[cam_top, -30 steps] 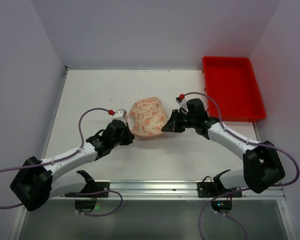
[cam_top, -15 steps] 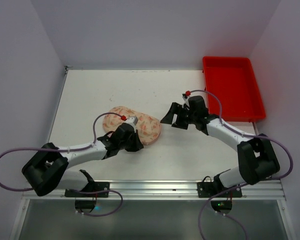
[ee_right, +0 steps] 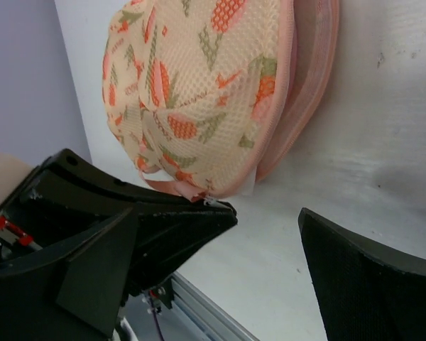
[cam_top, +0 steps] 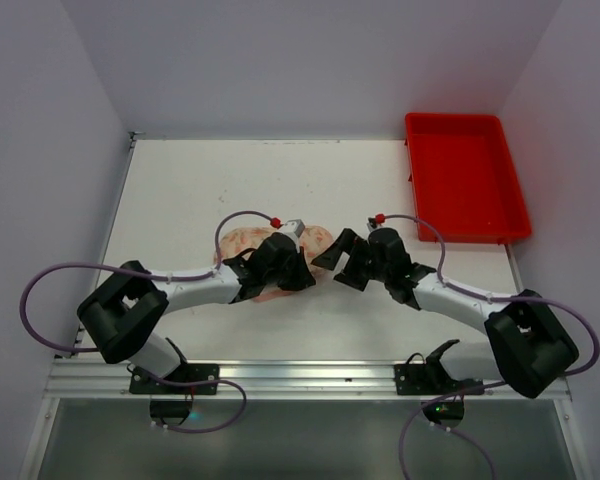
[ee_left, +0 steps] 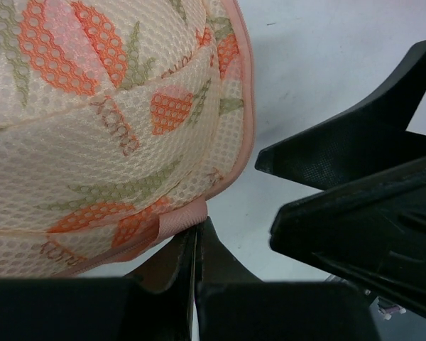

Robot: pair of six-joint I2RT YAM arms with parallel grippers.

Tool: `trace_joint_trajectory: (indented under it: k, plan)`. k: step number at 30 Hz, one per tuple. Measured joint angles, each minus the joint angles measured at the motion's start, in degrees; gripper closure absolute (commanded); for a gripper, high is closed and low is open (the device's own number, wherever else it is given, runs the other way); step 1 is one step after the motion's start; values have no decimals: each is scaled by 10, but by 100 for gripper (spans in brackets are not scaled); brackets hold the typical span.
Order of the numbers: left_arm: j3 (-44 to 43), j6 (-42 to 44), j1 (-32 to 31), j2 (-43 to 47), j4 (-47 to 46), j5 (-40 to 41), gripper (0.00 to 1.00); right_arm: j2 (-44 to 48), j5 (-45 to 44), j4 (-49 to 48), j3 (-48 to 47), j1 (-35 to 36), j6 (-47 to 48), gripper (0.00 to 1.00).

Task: Unzip the laundry bag and remove the bra

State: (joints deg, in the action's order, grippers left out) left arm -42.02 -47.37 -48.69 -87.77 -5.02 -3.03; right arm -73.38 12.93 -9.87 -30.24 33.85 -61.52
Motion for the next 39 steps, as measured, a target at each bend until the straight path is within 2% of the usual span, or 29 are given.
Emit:
trace_joint_trajectory:
  k: [5,8,10,11,12,14,15,16,20,25,33,39]
  plan:
    - [0,-1,-2,0,0,0,100,-61,-2,-43,-11,12,-33,7]
    - [0,-1,-2,0,0,1,100,-104,2,-75,-12,17,-56,14]
    - [0,-1,-2,0,0,2,100,-131,3,-91,-12,19,-69,26]
    - [0,-1,-2,0,0,2,100,-141,4,-96,-12,20,-74,33]
    - [0,-1,-2,0,0,3,100,-153,4,-103,-12,21,-80,52]
    - [0,-1,-2,0,2,2,100,-171,7,-120,-13,21,-92,77]
    - [1,-1,-2,0,4,3,100,-174,11,-129,-14,21,-98,94]
    - [4,-1,-4,1,5,5,100,-174,13,-136,-14,20,-103,100]
    - [14,-1,-6,22,15,36,100,-164,26,-134,-14,2,-104,100]
    - [34,0,0,74,67,99,100,-105,49,-64,-21,-51,-68,100]
    - [59,5,70,146,137,150,100,-45,107,76,-85,-150,53,100]
    - [75,19,103,210,178,179,100,-68,150,170,-175,-193,155,100]
